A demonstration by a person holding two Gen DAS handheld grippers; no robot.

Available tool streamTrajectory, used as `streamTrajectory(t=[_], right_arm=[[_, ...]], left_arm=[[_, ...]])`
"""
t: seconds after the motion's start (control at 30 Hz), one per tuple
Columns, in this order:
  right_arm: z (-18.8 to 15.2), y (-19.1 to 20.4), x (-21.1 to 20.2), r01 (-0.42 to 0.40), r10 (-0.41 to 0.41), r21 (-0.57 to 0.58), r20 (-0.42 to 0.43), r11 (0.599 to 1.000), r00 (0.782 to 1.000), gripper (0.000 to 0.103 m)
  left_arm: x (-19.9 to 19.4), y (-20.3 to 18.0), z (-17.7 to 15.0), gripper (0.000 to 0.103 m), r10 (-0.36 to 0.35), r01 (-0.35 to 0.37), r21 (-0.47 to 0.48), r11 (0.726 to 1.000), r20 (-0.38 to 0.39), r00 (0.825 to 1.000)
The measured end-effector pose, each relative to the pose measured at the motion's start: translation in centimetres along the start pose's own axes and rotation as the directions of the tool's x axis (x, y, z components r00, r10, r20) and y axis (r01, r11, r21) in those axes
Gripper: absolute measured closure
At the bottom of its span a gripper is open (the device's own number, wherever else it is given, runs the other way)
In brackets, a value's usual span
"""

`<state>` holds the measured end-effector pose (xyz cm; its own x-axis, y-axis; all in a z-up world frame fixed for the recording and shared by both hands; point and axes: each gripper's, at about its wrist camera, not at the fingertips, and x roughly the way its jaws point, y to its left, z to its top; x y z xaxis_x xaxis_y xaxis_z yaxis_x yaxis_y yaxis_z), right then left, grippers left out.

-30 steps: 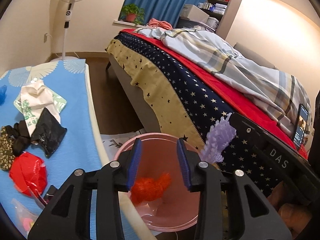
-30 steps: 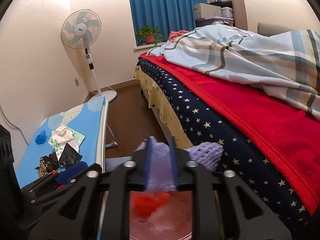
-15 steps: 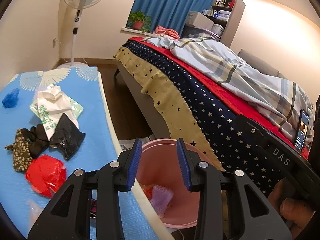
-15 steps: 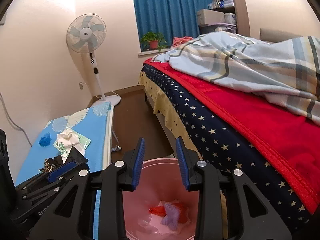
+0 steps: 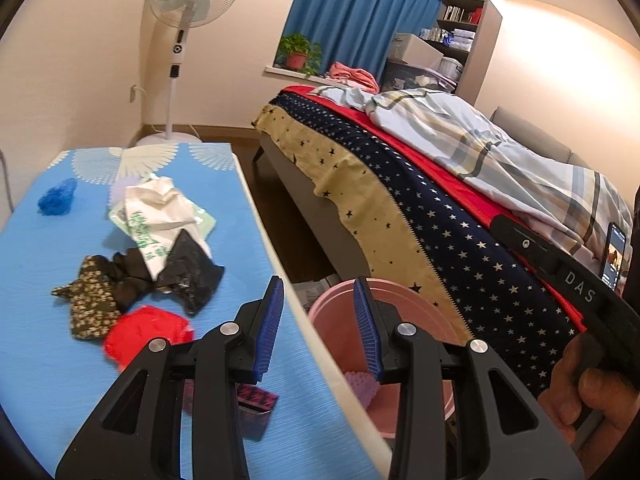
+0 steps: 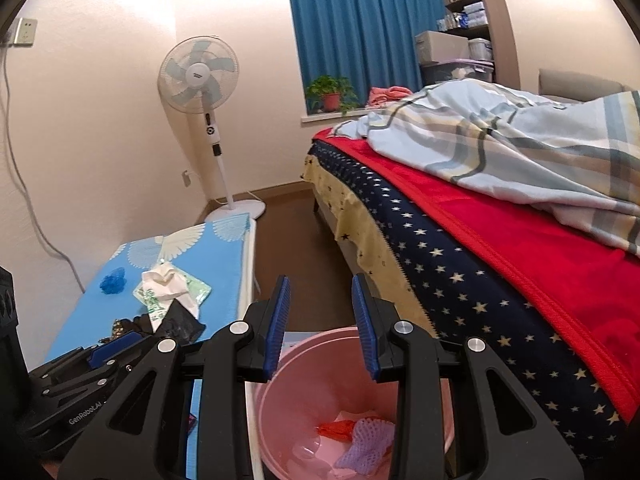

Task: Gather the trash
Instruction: 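Move both tools back over the table toward the floral cloth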

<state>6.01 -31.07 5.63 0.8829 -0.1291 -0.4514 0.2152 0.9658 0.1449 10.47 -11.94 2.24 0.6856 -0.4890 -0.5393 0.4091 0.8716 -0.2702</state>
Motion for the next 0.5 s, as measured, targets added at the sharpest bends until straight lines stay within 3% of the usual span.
streamTrajectory(t=[0.3,0.5], right_arm=[[-0.3,2.5,0.8,-0.086,0.086,-0.013,-0.003,0.996,0.996,0.071],[-0.6,4.6,2.0,-0.158,0.157,-0.014,-0.008,0.987,0.987,0.077]], left_arm=[[-2.3,4.4,-0.3,0.068,0.084,-0.082,-0.06,0.995,0.025,0.996],[-3.5,7.2,-0.2,0.068,0.168,-0.161,-0.116,0.98,0.051,0.985]])
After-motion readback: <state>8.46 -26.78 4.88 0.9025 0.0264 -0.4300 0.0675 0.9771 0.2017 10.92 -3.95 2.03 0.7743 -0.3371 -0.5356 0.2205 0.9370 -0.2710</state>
